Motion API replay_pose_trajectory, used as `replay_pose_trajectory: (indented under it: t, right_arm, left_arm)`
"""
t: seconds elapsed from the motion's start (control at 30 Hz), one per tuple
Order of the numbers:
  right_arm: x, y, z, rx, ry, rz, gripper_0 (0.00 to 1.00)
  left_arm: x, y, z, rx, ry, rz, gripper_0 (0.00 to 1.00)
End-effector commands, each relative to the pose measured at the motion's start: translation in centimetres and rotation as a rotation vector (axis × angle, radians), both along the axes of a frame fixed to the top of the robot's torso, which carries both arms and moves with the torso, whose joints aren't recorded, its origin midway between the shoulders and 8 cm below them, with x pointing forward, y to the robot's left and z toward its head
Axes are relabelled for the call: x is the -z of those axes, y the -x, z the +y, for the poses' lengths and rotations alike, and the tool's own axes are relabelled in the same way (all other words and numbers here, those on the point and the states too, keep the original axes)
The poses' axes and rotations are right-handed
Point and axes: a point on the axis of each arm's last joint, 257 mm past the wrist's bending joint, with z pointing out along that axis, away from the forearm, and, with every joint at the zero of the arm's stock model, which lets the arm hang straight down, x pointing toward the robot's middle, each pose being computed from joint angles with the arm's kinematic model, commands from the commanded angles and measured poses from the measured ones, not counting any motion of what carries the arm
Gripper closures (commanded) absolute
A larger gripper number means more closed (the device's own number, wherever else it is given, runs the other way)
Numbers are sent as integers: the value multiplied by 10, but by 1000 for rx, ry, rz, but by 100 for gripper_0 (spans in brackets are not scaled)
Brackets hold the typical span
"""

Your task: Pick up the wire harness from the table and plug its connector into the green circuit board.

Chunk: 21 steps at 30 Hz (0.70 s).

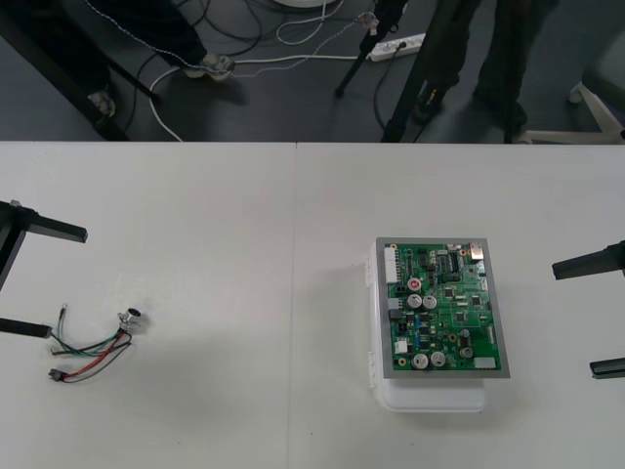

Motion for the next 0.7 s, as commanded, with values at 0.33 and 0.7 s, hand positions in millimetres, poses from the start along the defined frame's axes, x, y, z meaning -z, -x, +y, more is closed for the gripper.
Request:
replay_pose_trajectory:
  t: [0.33, 0.7]
  right_arm:
    - [-5, 3, -10, 17, 53, 21, 0]
    - [-5, 3, -10, 17, 53, 21, 0]
  left_arm:
    - [-8, 11, 9, 27, -54, 19, 0]
    - [-8, 11, 9, 27, -54, 19, 0]
